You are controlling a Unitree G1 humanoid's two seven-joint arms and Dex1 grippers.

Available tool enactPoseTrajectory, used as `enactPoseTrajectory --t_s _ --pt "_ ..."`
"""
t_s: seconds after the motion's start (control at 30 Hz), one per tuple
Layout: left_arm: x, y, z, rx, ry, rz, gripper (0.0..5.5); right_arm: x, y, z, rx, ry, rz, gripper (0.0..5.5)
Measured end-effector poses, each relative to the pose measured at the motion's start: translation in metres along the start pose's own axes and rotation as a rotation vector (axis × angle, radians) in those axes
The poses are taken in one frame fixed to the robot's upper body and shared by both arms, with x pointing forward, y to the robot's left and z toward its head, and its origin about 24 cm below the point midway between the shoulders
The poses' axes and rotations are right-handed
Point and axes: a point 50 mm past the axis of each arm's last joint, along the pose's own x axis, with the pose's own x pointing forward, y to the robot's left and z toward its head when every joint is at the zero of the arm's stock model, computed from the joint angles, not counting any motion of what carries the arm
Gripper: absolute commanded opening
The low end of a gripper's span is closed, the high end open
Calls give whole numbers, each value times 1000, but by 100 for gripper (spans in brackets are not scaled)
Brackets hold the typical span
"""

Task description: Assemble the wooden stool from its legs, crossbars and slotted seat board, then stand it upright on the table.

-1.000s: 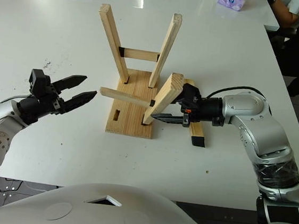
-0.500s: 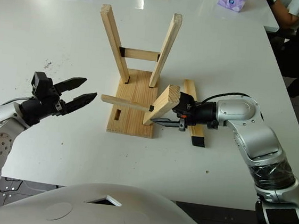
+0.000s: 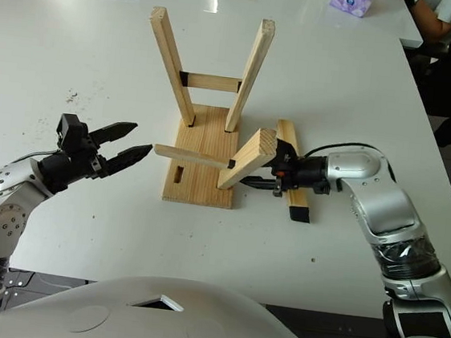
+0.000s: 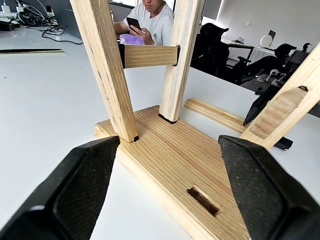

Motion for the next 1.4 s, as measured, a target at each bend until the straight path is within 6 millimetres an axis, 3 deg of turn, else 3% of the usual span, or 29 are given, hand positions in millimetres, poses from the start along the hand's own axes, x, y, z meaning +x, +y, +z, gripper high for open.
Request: enactPoseTrajectory --t_s 0.17,0.27,0.43,0.6,0.8,1.07,1.4 --pt "-8 -1 -4 -12 11 30 369 -25 -6 -6 64 57 -225 232" --pt "-19 -4 -12 -32 24 78 369 -38 2 -21 152 94 -403 274" --pt "-35 -11 -18 -52 31 146 369 -36 26 -27 258 53 -653 293" --pt "-41 -15 -18 -49 23 185 369 -41 37 -41 353 70 -884 293" --pt "-41 -15 -18 -52 18 194 369 -38 50 -65 420 177 -900 293" --pt "-39 -15 -18 -54 9 193 369 -32 57 -63 557 102 -924 414" --pt "-35 -18 -21 -71 2 185 369 -12 73 -66 622 123 -872 417"
